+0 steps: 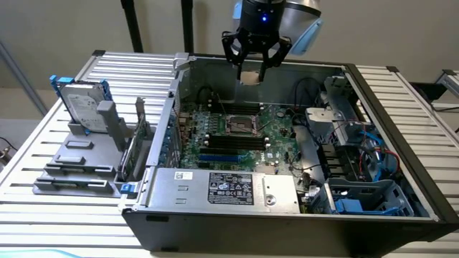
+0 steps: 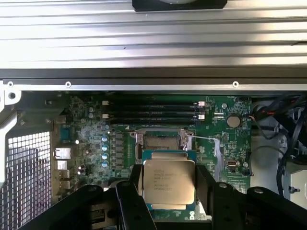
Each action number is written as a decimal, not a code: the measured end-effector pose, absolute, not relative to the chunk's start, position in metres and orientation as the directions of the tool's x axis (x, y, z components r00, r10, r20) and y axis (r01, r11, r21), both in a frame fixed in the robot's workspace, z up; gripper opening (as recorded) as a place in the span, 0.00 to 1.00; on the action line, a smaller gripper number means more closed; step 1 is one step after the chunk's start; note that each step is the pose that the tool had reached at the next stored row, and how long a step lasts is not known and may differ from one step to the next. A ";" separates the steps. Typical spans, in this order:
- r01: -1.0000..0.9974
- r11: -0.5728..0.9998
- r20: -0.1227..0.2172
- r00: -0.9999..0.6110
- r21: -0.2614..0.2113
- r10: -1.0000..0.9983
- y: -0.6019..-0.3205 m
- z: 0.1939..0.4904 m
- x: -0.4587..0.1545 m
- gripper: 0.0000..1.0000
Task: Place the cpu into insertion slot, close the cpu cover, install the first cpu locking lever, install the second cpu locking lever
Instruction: 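Place the cpu into insertion slot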
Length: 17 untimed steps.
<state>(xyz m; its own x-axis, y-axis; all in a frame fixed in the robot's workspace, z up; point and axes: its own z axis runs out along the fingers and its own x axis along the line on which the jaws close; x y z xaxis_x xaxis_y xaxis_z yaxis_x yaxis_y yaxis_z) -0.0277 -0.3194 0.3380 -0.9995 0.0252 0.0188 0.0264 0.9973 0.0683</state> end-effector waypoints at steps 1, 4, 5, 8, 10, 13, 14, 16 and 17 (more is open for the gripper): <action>0.027 0.997 0.019 -1.000 0.068 0.025 -0.318 0.338 -0.028 0.54; 0.058 0.996 0.019 -0.998 0.068 0.057 -0.318 0.337 -0.028 0.54; 0.076 0.995 0.019 -0.997 0.068 0.075 -0.318 0.337 -0.028 0.54; 0.131 0.989 0.019 -0.991 0.068 0.130 -0.318 0.337 -0.028 0.54; 0.166 0.984 0.019 -0.986 0.068 0.166 -0.318 0.337 -0.028 0.54; 0.220 0.973 0.019 -0.975 0.068 0.220 -0.318 0.337 -0.028 0.54; 0.238 0.969 0.019 -0.971 0.068 0.237 -0.318 0.337 -0.028 0.54; 0.272 0.960 0.019 -0.962 0.068 0.272 -0.318 0.336 -0.028 0.54; 0.290 0.955 0.019 -0.957 0.068 0.289 -0.318 0.336 -0.028 0.54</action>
<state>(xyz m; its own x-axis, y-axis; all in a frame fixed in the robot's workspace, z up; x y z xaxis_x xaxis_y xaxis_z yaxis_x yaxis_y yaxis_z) -0.0277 -0.3177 0.3364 -0.9571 0.2890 0.0191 0.2897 0.9547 0.0680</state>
